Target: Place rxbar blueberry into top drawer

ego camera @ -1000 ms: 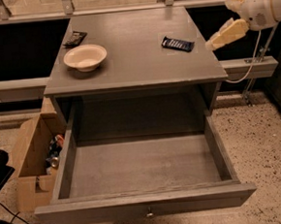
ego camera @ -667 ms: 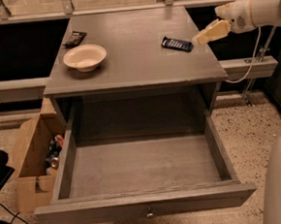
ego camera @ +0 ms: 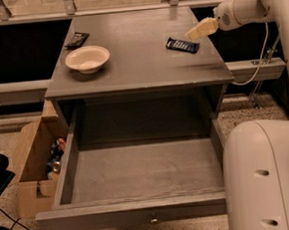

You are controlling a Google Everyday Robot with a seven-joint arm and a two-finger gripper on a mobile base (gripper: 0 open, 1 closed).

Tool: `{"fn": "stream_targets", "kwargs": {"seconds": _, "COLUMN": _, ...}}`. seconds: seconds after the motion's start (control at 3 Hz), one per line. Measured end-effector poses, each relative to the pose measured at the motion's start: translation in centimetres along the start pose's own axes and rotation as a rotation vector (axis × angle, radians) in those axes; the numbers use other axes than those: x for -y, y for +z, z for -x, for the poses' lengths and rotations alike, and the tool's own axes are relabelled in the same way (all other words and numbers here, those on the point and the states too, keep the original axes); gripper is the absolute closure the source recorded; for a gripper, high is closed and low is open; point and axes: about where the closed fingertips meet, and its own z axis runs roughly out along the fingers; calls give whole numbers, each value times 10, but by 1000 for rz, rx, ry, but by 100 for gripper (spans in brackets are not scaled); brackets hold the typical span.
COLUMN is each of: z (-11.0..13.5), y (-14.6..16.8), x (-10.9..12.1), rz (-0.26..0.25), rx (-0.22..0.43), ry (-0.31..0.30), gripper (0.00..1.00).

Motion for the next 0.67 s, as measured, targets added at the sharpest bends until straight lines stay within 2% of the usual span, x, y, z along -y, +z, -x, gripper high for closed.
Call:
{"fn": "stream_targets", "kwargs": {"seconds": 0.33, "z": -11, "y": 39, "x": -20, "rz": 18, "rx": -143, "ry": -52, "gripper": 0}}
{"fn": "stream_targets", "kwargs": {"seconds": 0.67, "z": -25, "y": 59, "x": -41, "rz": 57, "rx": -262, "ry": -81, "gripper": 0}}
